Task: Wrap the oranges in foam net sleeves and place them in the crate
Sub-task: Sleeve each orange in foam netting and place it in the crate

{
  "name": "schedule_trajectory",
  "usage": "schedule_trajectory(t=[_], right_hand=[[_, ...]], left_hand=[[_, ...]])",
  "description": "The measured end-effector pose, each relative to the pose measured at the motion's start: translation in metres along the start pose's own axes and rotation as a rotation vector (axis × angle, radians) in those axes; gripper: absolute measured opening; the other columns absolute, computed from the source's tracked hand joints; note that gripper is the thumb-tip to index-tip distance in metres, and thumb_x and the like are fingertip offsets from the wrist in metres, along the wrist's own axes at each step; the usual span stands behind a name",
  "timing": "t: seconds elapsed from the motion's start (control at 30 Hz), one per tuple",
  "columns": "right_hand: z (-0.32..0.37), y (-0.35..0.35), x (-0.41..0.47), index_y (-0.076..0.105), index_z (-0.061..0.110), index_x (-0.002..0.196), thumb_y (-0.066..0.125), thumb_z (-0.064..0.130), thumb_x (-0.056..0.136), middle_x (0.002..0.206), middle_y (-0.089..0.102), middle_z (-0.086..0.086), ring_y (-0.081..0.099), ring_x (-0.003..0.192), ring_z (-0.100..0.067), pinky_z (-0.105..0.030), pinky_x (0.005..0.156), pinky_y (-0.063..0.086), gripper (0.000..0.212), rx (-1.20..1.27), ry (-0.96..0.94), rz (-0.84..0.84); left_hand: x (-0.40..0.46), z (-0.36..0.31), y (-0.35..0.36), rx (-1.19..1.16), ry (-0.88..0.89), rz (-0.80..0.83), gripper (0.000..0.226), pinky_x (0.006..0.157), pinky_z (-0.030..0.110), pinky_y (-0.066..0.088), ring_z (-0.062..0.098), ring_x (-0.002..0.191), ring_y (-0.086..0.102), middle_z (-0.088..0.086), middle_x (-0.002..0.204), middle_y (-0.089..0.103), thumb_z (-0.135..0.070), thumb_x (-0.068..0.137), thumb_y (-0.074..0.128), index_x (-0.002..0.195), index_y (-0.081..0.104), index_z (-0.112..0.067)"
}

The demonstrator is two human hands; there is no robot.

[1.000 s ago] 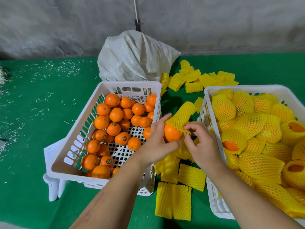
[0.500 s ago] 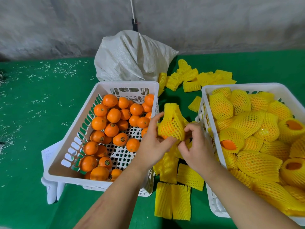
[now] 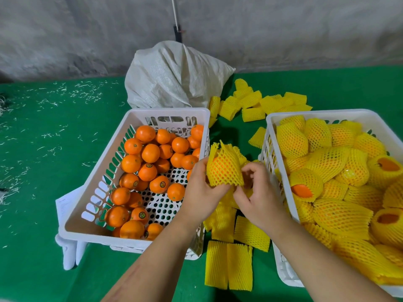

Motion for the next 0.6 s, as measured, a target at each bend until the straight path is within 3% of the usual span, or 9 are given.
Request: schedule_trajectory(t=[0.07, 0.13, 0.23, 0.37, 0.4, 0.43, 0.5, 0.57, 0.6], right_hand=[[-0.007, 0.005, -0.003, 0.04, 0.021, 0.126, 0.072, 0.016, 0.081, 0.113, 0.039, 0.04, 0.045, 0.106, 0.022, 0.003, 0.076, 0.038, 0.055, -0.008, 0.071, 0.03], [-0.013, 0.005, -0.005, 0.039, 0.019, 0.129, 0.076, 0.001, 0.077, 0.103, 0.034, 0.031, 0.039, 0.105, 0.028, 0.01, 0.079, 0.03, 0.066, -0.104, 0.091, 0.015], [-0.009, 0.0, -0.002, 0.04, 0.025, 0.132, 0.061, 0.009, 0.084, 0.126, 0.041, 0.007, 0.04, 0.108, 0.008, 0.007, 0.09, 0.029, 0.055, -0.159, 0.039, -0.001], [0.001, -0.007, 0.005, 0.053, 0.018, 0.126, 0.042, 0.008, 0.09, 0.125, 0.049, 0.001, 0.047, 0.119, -0.003, -0.01, 0.103, 0.035, 0.039, -0.087, -0.076, -0.094], [0.003, -0.008, 0.004, 0.056, 0.017, 0.125, 0.044, 0.007, 0.092, 0.125, 0.05, 0.001, 0.05, 0.119, -0.004, -0.014, 0.103, 0.039, 0.037, -0.066, -0.113, -0.111], [0.002, -0.01, 0.003, 0.057, 0.017, 0.126, 0.048, 0.009, 0.093, 0.126, 0.052, 0.001, 0.053, 0.119, -0.007, -0.017, 0.1, 0.044, 0.035, -0.021, -0.12, -0.114], [-0.006, -0.011, 0.002, 0.055, 0.024, 0.13, 0.055, 0.025, 0.095, 0.124, 0.057, 0.0, 0.06, 0.111, -0.017, -0.03, 0.088, 0.053, 0.036, 0.196, -0.015, -0.093], [-0.016, -0.008, 0.003, 0.053, 0.036, 0.131, 0.054, 0.053, 0.094, 0.117, 0.062, -0.009, 0.062, 0.1, -0.032, -0.048, 0.079, 0.055, 0.041, 0.433, 0.205, -0.079], [-0.021, -0.002, 0.004, 0.055, 0.042, 0.13, 0.053, 0.071, 0.088, 0.119, 0.063, -0.012, 0.063, 0.103, -0.035, -0.052, 0.08, 0.056, 0.051, 0.517, 0.335, -0.038]], left_hand=[[-0.004, -0.001, 0.003, -0.091, 0.026, 0.079, 0.086, 0.086, 0.049, 0.059, 0.019, 0.108, 0.068, -0.008, 0.127, 0.06, -0.036, 0.077, 0.081, 0.15, 0.036, -0.041], [-0.007, -0.002, 0.007, -0.038, 0.059, 0.141, 0.103, 0.079, 0.055, 0.059, 0.022, 0.098, 0.071, -0.006, 0.126, 0.061, -0.031, 0.078, 0.084, 0.158, 0.02, -0.044], [-0.008, -0.005, 0.015, 0.069, 0.054, 0.178, 0.11, 0.076, 0.054, 0.057, 0.021, 0.089, 0.071, 0.001, 0.115, 0.067, -0.034, 0.082, 0.083, 0.162, 0.007, -0.041], [-0.008, -0.004, 0.017, -0.016, 0.053, 0.106, 0.1, 0.088, 0.03, 0.059, -0.003, 0.092, 0.068, -0.048, 0.109, 0.06, -0.038, 0.093, 0.063, 0.165, -0.006, -0.033], [-0.008, -0.003, 0.016, -0.061, 0.027, 0.078, 0.101, 0.085, 0.041, 0.062, 0.004, 0.081, 0.07, -0.044, 0.099, 0.064, -0.039, 0.094, 0.06, 0.163, -0.013, -0.041], [-0.008, -0.001, 0.015, -0.106, -0.009, 0.05, 0.099, 0.078, 0.055, 0.061, 0.018, 0.071, 0.068, -0.025, 0.088, 0.07, -0.042, 0.093, 0.059, 0.159, -0.014, -0.054], [-0.008, 0.002, 0.011, -0.144, -0.058, 0.007, 0.09, 0.066, 0.064, 0.055, 0.038, 0.062, 0.06, 0.008, 0.074, 0.067, -0.049, 0.093, 0.055, 0.151, -0.01, -0.07], [-0.01, -0.001, 0.011, -0.124, -0.004, 0.007, 0.084, 0.071, 0.059, 0.058, 0.035, 0.073, 0.066, -0.008, 0.085, 0.072, -0.052, 0.097, 0.049, 0.152, -0.012, -0.068], [-0.011, -0.003, 0.015, -0.075, 0.043, 0.037, 0.084, 0.076, 0.048, 0.059, 0.017, 0.08, 0.07, -0.028, 0.102, 0.071, -0.053, 0.099, 0.047, 0.154, -0.016, -0.064]])
Point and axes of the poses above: each hand's wrist, its own x-axis towards the middle knuckle, its own y-axis out of the palm, z = x × y, the point moved 7 cm from there along x, towards the middle knuckle
